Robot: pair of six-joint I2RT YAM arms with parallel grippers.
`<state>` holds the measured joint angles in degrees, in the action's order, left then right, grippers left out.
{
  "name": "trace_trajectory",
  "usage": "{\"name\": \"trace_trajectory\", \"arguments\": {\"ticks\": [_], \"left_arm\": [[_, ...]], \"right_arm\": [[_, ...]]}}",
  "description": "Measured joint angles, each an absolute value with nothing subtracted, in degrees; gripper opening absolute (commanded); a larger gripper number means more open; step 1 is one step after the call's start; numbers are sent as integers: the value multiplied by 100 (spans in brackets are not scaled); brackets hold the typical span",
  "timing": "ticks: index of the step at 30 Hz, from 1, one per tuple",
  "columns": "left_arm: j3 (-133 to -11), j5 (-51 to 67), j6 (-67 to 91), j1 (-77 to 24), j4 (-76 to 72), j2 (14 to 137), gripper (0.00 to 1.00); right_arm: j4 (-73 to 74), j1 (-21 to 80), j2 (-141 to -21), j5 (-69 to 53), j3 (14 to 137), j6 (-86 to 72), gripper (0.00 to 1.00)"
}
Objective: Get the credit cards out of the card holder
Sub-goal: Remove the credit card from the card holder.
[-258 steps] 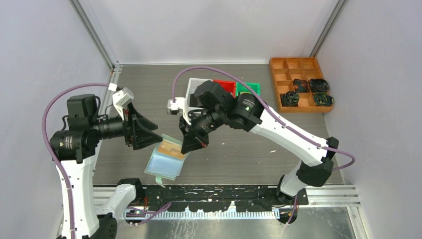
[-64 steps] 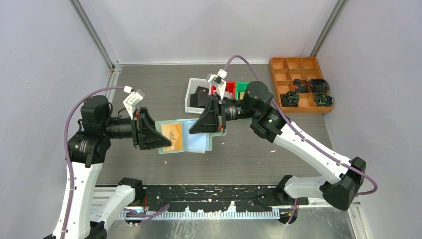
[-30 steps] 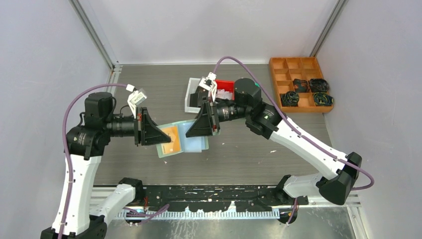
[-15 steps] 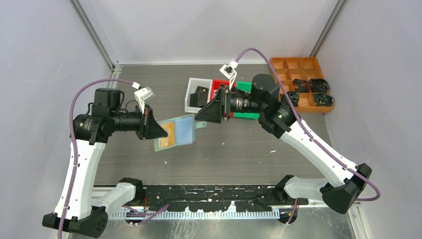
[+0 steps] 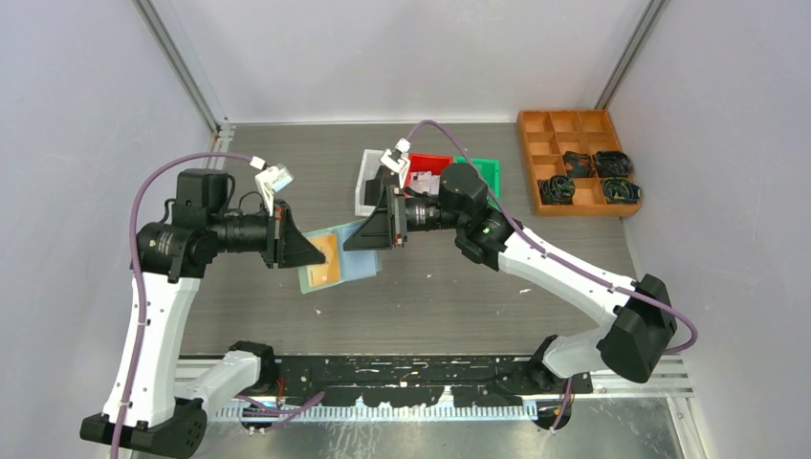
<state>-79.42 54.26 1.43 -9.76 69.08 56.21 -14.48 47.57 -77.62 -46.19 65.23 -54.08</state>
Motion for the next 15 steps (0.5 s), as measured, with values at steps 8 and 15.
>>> {"name": "trace_trajectory", "arguments": {"ticks": [8,15], "left_arm": [[-7942,5920,602,-976,6617,5579,0],[-7942,6182,1039,-974,6324,5636,0]], "right_arm": [[-1966,4781,-7839,-4689,6440,-5686,51],[-2563,4921,-8034,-4818,6353,-5996,47]]}}
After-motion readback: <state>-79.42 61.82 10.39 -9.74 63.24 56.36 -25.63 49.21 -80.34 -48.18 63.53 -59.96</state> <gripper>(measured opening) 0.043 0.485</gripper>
